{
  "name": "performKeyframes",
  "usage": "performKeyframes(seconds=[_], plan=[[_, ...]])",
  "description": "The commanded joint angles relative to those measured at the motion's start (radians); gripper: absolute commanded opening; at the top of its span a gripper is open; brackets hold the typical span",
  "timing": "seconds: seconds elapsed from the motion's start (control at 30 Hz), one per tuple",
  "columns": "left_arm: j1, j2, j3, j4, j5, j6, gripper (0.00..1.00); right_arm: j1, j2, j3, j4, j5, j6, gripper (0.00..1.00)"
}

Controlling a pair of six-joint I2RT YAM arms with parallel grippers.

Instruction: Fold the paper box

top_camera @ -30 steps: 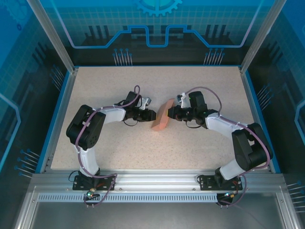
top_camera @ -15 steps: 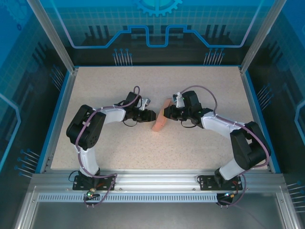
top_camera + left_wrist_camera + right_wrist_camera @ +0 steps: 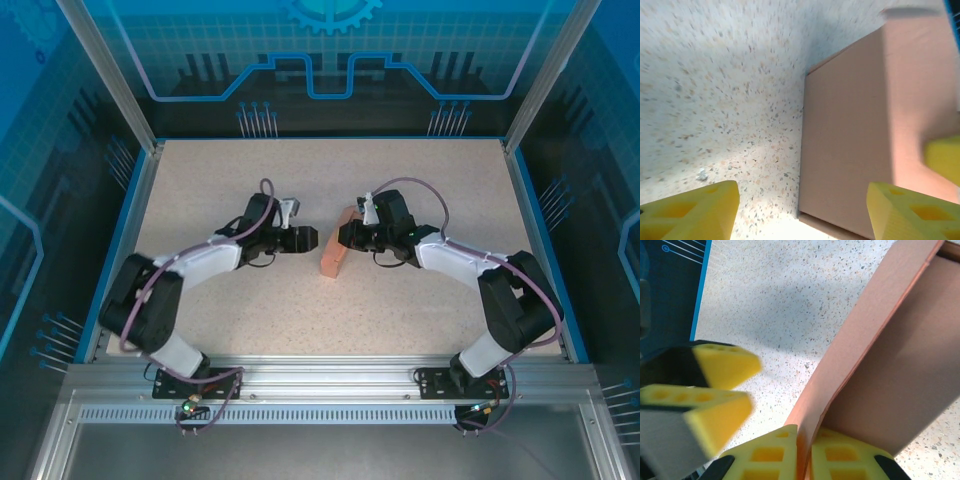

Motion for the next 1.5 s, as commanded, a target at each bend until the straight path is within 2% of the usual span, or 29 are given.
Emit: performKeyframes(seconds=[0.0,0.13,0.27,0.6,0.83,1.13,1.37,1.47], plan=[[-0.009,-0.128,-0.102,0.101,-0.064,0.027,0.73,0.012,0.038,-0.004,-0.086,0.062,-0.018,0.12],[-0.082,-0.254,-0.215,0.215,-0.091,0.085,0.78,0.011,0.046,-0.001,-0.077,0.057,-0.016,0.12],[-0.184,-0.288,-0.281,0.300,-0.172,0.168,0.85,0.012,0.057,0.005,-0.070,0.051,-0.016,0.12],[-0.323,-0.108,-0.234,0.399,-0.309,0.285,0.89,0.010,0.054,0.007,-0.070,0.050,-0.018,0.12],[-0.346,-0.007,-0.206,0.491,-0.367,0.314,0.89,0.011,0.054,0.007,-0.070,0.045,-0.020,0.12],[-0.346,0.066,-0.204,0.555,-0.371,0.333,0.73,0.009,0.049,0.006,-0.060,0.037,-0.015,0.12],[-0.344,0.081,-0.213,0.592,-0.372,0.333,0.68,0.006,0.035,0.008,-0.062,0.033,-0.014,0.13],[-0.339,0.085,-0.211,0.586,-0.379,0.330,0.63,0.005,0.023,0.012,-0.068,0.033,-0.018,0.14]])
